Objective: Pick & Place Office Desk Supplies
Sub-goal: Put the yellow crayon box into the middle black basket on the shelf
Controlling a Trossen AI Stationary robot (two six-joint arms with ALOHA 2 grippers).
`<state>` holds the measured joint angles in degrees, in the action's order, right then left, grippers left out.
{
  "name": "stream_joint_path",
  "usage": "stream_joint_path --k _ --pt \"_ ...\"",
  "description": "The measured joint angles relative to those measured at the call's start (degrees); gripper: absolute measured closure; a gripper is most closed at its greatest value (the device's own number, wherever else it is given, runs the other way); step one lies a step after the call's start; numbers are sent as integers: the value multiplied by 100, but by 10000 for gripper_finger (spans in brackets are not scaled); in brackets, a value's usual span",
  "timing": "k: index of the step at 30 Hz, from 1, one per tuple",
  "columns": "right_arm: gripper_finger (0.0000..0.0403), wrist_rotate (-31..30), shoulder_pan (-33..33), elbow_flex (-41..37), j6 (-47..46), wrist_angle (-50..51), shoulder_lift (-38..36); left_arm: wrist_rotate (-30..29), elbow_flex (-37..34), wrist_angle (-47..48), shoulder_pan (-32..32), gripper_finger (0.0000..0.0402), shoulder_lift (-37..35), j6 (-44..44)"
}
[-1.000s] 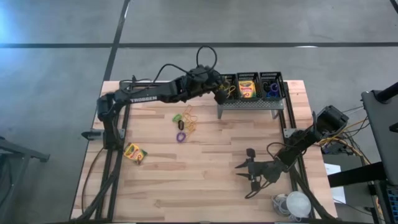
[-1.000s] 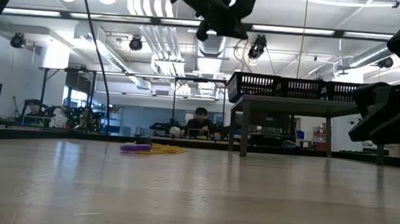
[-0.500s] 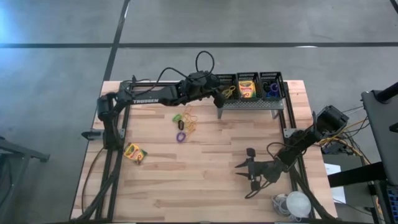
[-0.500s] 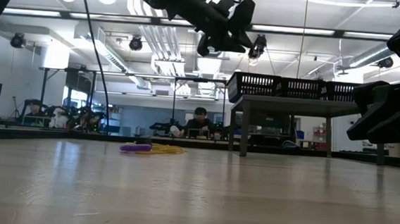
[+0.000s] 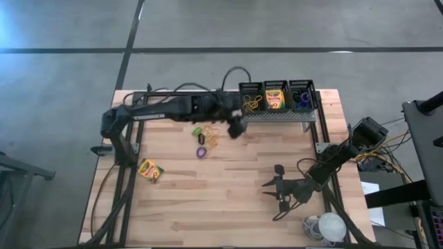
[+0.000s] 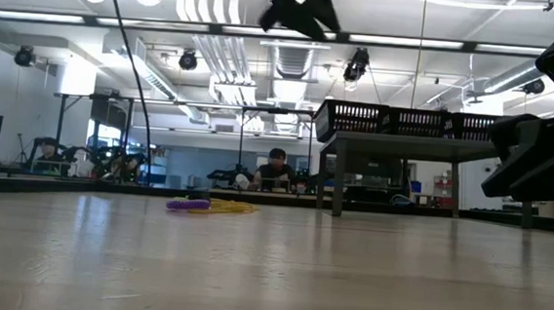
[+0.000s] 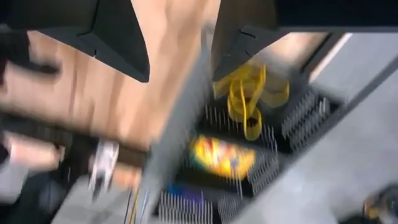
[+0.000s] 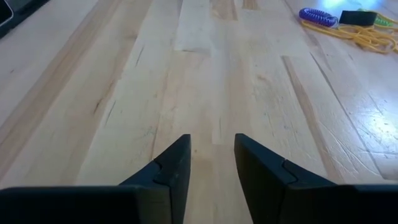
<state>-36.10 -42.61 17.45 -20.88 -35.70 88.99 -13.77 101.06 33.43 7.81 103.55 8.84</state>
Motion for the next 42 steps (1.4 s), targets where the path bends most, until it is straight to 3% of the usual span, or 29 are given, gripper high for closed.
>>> stream_joint_path --k 4,8,13,16,21,29,32,38,42 --pt "290 35 -13 2 -16 -7 0 -558 211 1722 -626 243 -156 585" --pt "294 52 -15 0 -105 -4 0 -910 -90 3325 -1304 252 -197 1815" --pt "299 52 -13 0 -125 -11 0 -906 -851 4790 -2192 259 -258 3968" --pt "302 52 -13 0 -148 -12 0 -590 -1470 5115 -2693 264 -266 5285" --pt "307 52 -13 0 -162 -13 0 707 -2609 5122 -3341 287 -428 6957" --pt "315 20 -13 0 -160 -20 0 1933 -4065 4680 -4148 356 -743 8955" --pt "313 7 -13 0 -151 -22 0 1982 -4474 4173 -4332 392 -989 9384" --pt "316 4 -13 0 -147 -24 2 1942 -5198 3597 -4468 399 -1406 9959" --pt "321 0 -13 0 -144 -22 2 1404 -5524 3573 -4463 400 -1470 10123"
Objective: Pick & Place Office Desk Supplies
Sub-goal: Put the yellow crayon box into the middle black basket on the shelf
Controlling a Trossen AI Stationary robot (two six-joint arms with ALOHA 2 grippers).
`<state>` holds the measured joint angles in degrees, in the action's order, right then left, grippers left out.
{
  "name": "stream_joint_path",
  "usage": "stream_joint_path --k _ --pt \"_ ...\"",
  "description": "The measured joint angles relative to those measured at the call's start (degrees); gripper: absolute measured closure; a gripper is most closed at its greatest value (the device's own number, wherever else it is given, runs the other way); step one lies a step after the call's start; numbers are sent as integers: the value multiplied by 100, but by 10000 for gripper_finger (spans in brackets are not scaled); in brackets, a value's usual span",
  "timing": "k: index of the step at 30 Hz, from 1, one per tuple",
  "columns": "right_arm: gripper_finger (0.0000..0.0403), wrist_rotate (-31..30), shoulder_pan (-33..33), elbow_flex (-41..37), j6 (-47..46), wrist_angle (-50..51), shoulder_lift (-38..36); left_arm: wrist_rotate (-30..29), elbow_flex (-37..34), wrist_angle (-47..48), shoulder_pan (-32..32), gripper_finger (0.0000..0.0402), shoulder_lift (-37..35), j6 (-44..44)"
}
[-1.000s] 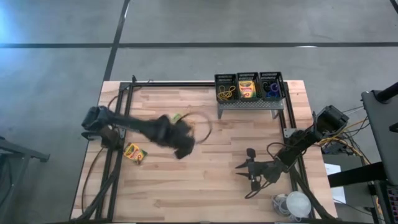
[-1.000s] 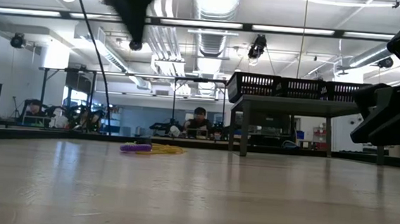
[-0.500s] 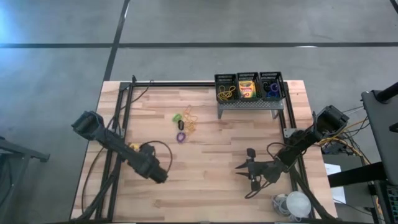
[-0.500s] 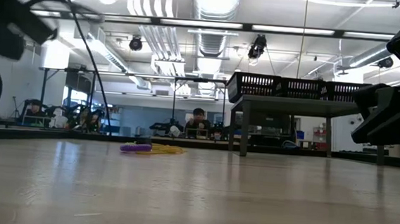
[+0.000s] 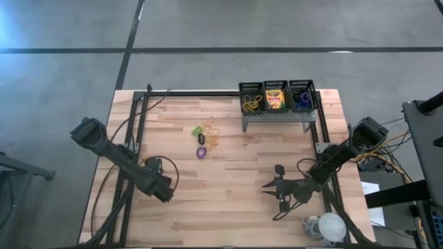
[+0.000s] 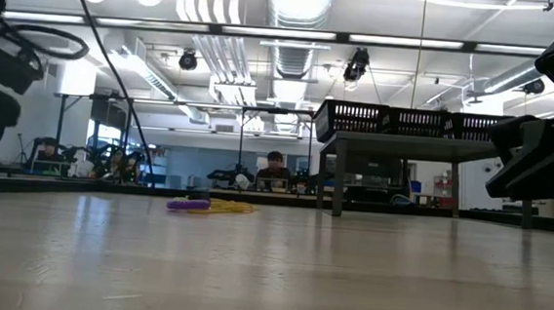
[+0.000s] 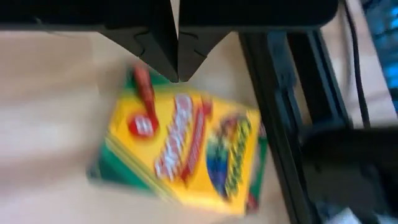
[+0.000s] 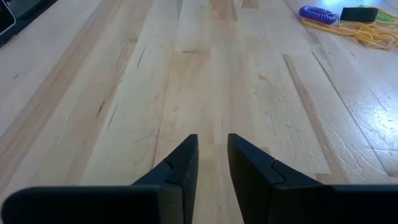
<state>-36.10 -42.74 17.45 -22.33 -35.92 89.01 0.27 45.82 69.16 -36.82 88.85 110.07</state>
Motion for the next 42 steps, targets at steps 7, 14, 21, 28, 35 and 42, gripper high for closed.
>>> stream_joint_path --k 7,14,21,28,35,42 --pt "329 -6 0 0 2 0 0 -721 -756 -598 64 400 -7 206" --pt "328 -13 20 0 28 0 0 -1629 -612 -1177 66 401 2 -96" --pt "334 -13 44 2 24 -7 0 -3406 -554 -5270 114 401 268 -2605" --pt "331 -11 52 1 27 -32 4 -3533 248 -7418 485 401 1402 -4979" --pt "329 -11 52 2 26 -31 4 -2895 2036 -2449 546 401 1416 -3008" --pt "333 -9 52 2 26 -35 4 -2616 1887 -1245 627 401 1410 -1875"
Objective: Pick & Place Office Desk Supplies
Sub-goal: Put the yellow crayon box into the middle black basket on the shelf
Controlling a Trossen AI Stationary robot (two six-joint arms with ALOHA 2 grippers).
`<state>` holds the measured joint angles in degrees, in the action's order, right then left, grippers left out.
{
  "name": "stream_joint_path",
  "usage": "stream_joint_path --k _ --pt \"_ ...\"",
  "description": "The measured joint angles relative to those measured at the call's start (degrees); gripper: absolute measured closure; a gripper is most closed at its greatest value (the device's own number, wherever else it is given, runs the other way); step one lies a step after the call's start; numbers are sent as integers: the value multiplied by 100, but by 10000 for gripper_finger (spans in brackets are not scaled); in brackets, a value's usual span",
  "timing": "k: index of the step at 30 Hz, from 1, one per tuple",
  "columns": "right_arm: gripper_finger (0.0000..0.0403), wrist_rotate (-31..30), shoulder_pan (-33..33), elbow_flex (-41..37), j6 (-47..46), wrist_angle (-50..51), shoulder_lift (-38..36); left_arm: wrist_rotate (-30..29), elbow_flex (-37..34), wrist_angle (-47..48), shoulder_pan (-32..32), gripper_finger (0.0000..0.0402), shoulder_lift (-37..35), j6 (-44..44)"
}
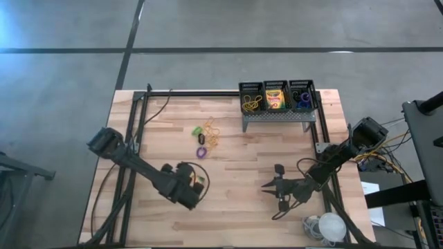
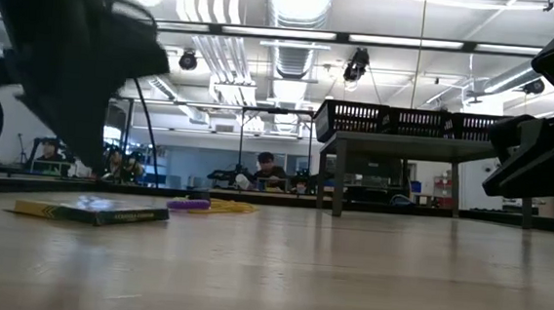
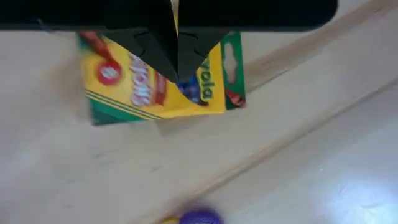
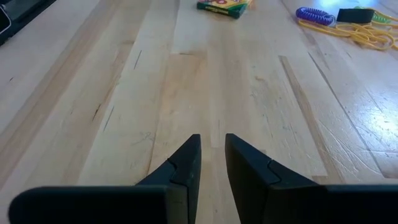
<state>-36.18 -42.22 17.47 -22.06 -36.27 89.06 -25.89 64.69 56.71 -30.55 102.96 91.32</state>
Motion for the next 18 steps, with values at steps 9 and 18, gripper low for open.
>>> stream_joint_path --k 9,18 --pt "329 0 0 0 0 -7 0 -300 -1229 -3529 480 401 0 -1437" --pt "331 0 0 0 18 -18 0 37 -854 -7222 932 401 803 -4893"
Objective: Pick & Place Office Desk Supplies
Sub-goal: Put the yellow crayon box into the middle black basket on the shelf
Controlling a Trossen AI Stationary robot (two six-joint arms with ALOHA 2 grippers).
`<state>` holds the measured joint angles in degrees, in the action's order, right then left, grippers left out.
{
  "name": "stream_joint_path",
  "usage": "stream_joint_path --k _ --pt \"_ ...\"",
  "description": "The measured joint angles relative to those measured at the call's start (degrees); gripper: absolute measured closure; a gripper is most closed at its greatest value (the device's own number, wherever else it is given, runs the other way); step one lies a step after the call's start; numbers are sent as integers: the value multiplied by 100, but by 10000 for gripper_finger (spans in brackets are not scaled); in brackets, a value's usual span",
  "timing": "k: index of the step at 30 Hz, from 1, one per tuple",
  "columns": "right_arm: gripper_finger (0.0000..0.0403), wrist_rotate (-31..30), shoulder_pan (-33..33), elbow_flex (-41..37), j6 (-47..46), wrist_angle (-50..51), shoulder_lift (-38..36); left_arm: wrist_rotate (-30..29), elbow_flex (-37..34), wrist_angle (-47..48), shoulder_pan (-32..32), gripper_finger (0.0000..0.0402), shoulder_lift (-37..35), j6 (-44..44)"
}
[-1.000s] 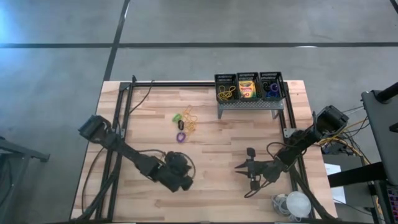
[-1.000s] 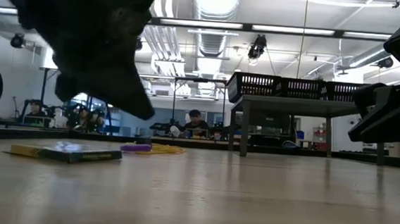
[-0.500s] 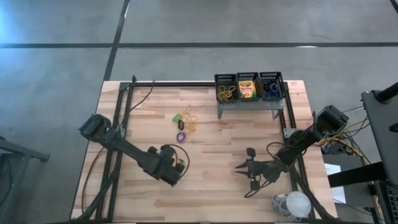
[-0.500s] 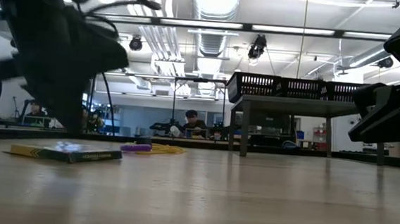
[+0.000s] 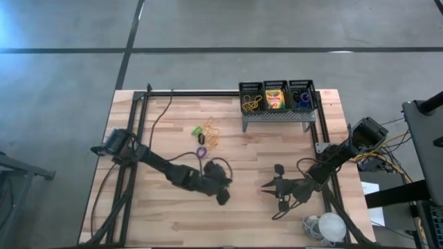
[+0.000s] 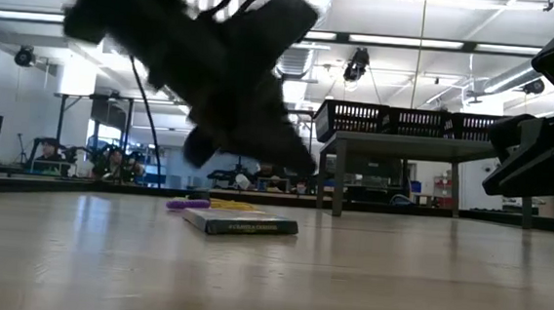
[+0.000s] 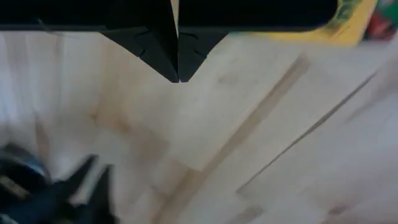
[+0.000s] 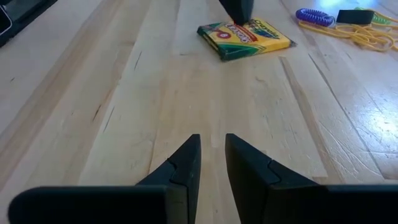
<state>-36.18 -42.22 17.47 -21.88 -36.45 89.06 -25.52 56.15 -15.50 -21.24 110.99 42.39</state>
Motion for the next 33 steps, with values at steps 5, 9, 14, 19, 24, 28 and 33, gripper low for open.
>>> stream_joint_path --k 5,9,14,19,24,28,33 --pt "327 2 0 0 -19 18 0 -127 1322 2714 -104 401 60 -34" --pt "332 4 0 -2 -51 24 0 -611 2148 5550 -298 401 59 1391" --pt "330 4 41 -2 -388 -53 -1 -437 2216 7029 -639 402 50 2987" --pt "300 112 341 -2 -650 -120 -2 -297 1508 6014 -841 401 58 3280" --pt "253 992 993 0 -671 -375 -2 -319 690 4079 -747 401 60 2743" --pt "215 1443 1500 96 -508 -411 4 -486 380 3579 -657 401 42 2657" --pt "180 2016 2066 391 -258 -418 217 -807 128 2989 -496 401 40 1989"
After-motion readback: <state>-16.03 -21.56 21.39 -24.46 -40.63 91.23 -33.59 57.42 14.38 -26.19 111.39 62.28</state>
